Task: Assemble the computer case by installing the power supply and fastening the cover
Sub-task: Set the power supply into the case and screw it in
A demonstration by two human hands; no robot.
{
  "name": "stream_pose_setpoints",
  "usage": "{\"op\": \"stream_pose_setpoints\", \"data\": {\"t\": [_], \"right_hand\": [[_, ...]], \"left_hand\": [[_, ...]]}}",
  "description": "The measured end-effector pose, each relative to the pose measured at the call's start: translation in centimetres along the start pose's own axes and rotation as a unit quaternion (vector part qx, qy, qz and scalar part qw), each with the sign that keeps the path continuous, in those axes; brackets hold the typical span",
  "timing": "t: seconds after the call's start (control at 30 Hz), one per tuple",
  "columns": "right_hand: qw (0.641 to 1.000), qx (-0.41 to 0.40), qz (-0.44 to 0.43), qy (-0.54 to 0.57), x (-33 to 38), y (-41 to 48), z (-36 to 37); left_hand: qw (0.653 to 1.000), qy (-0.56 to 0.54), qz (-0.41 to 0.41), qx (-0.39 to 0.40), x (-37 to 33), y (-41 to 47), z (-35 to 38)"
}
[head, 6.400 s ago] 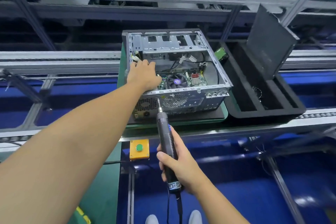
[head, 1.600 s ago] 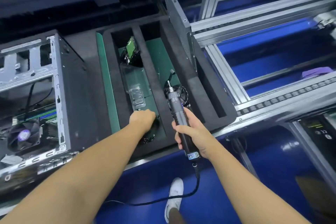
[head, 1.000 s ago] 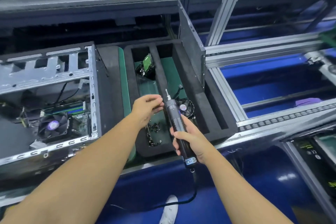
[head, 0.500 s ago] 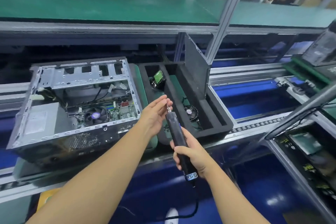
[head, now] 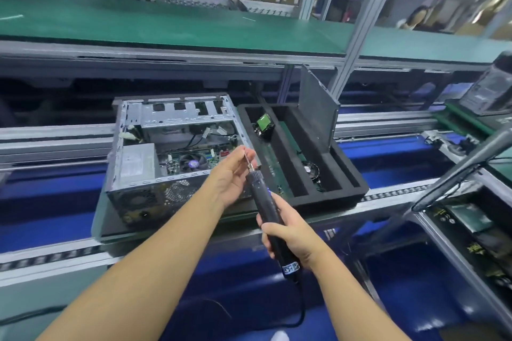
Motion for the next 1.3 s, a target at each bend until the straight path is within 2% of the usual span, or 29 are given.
{"op": "stream_pose_setpoints", "data": {"t": [0.2,0.63,0.8,1.07,1.3], "right_hand": [[1.000,0.020,0.002,-0.002,-0.7,0.9,3.3],[0.999,0.027,-0.006,-0.028,-3.5,1.9,7.2],[0.999,0.035,-0.005,-0.036,-3.8,2.3,8.7],[0.997,0.067,-0.003,-0.041,-4.1,3.0,12.1],[0.996,0.077,-0.003,-0.042,-4.8,3.2,13.5]], "left_hand": [[0.998,-0.060,0.001,-0.012,-2.0,-2.3,-3.0],[0.999,-0.029,-0.027,-0.033,-2.4,-4.9,-6.7],[0.997,-0.060,-0.034,-0.042,-3.3,-5.4,-8.0],[0.988,-0.106,0.063,-0.090,-4.6,-7.1,-11.3],[0.985,-0.117,0.071,-0.107,-5.0,-7.9,-12.5]]}}
Point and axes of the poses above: each hand's wrist, its own y-axis towards the middle knuckle, its own z-axis out of the palm, x = y × z, the point moved 8 cm from there along y, towards the middle knuckle, and after that the axes turned 3 degrees about x, right-handed, at the moved point
